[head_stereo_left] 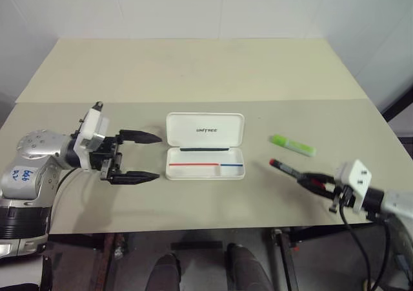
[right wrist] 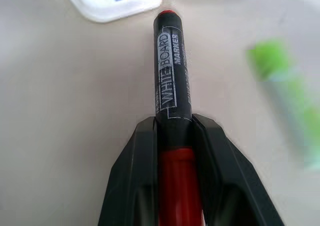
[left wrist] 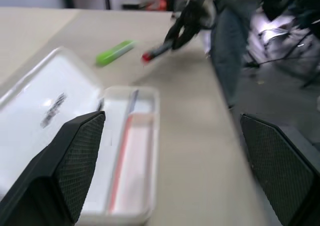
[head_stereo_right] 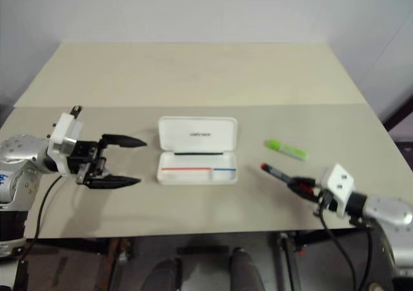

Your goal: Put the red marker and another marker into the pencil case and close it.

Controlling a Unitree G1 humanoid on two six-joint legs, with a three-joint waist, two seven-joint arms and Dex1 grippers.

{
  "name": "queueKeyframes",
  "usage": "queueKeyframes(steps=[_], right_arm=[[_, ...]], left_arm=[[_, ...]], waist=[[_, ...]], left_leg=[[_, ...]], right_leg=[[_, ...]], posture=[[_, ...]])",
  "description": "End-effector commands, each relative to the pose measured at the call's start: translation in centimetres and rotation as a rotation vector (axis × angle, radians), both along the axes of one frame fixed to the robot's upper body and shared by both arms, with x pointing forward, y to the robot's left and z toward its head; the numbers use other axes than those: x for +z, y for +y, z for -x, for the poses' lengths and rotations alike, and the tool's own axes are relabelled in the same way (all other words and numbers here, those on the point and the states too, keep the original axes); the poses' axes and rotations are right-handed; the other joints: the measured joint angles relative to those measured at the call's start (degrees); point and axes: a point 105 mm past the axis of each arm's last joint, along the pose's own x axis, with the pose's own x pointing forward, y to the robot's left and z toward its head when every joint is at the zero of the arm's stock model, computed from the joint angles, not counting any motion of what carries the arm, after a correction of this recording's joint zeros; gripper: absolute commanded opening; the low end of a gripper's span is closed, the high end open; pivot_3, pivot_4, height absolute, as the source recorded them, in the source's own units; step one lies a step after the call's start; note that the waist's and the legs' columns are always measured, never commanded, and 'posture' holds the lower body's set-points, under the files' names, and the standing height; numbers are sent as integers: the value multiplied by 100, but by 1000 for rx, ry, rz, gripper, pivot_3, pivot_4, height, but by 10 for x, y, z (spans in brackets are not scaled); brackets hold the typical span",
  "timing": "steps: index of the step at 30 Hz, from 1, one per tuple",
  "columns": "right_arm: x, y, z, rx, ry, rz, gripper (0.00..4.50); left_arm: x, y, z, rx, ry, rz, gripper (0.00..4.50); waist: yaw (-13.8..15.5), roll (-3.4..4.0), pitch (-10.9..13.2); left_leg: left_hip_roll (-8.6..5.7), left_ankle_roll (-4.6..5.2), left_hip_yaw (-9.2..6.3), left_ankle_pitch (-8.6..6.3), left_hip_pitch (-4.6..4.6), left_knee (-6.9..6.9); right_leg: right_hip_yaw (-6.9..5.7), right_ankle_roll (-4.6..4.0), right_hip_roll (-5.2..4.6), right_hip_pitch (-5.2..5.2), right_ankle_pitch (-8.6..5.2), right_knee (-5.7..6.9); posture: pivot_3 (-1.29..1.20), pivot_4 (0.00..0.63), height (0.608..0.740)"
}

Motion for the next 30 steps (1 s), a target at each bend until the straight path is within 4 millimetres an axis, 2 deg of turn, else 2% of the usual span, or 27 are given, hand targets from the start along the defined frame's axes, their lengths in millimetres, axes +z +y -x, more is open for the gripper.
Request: queueKeyframes(steps=[1, 4, 6, 8, 10, 13, 20, 25, 30], right_arm=[[34, 38, -7, 150, -85, 0, 600], [38, 52, -10, 196, -84, -7, 600], [37, 85, -15, 316, -76, -30, 600], [32, 108, -19, 409, -66, -33, 600], [27, 120, -23, 459, -57, -26, 600], [19, 135, -34, 508, -38, -25, 600], [3, 156, -58, 543, -12, -24, 600], [-7, 166, -64, 568, 14, -13, 600], [-15, 166, -68, 576, 34, 19, 600]], left_arm=[[9, 11, -2, 53, -71, 1, 4500], [8, 11, -2, 53, -72, 4, 4500], [7, 12, 1, 53, -64, 8, 4500], [6, 12, 2, 56, -58, 9, 4500], [6, 12, 2, 61, -55, 11, 4500], [6, 12, 4, 67, -49, 18, 4500], [1, 6, 12, 63, -13, 25, 4500], [0, 2, 15, 63, -9, 32, 4500], [0, -1, 15, 63, -11, 40, 4500]], waist=[[-9, 0, 0], [84, -1, -1], [110, -1, -1], [84, 1, 1], [64, 1, 1], [58, 2, 1], [38, 4, 3], [26, 5, 3], [20, 7, 4]], left_leg=[[0, 0, -1, 3, 0, -2], [1, -2, -12, 1, -4, -11], [-2, -7, -15, -6, -15, -11], [-1, -9, -11, -10, -22, -9], [-1, -9, -12, -10, -22, -13], [0, -9, -12, -10, -22, -18], [0, -9, -12, -10, -20, -17], [0, -9, -12, -10, -17, -16], [0, -9, -12, -10, -16, -17]], right_leg=[[0, 1, 0, -2, 1, 2], [-6, 3, 2, -8, 1, 15], [-7, 25, 0, -13, 4, 17], [-8, 37, -1, -20, 10, 14], [-10, 79, 0, -25, 30, 18], [-13, 84, 0, -27, 31, 18], [-14, 85, 0, -28, 32, 27], [-14, 84, 0, -28, 32, 33], [-14, 84, 0, -28, 31, 33]], posture=[[0, 150, 740], [0, 150, 740], [0, 150, 740], [0, 150, 740], [0, 150, 740], [0, 150, 740], [0, 150, 740], [0, 150, 740], [0, 150, 740]])
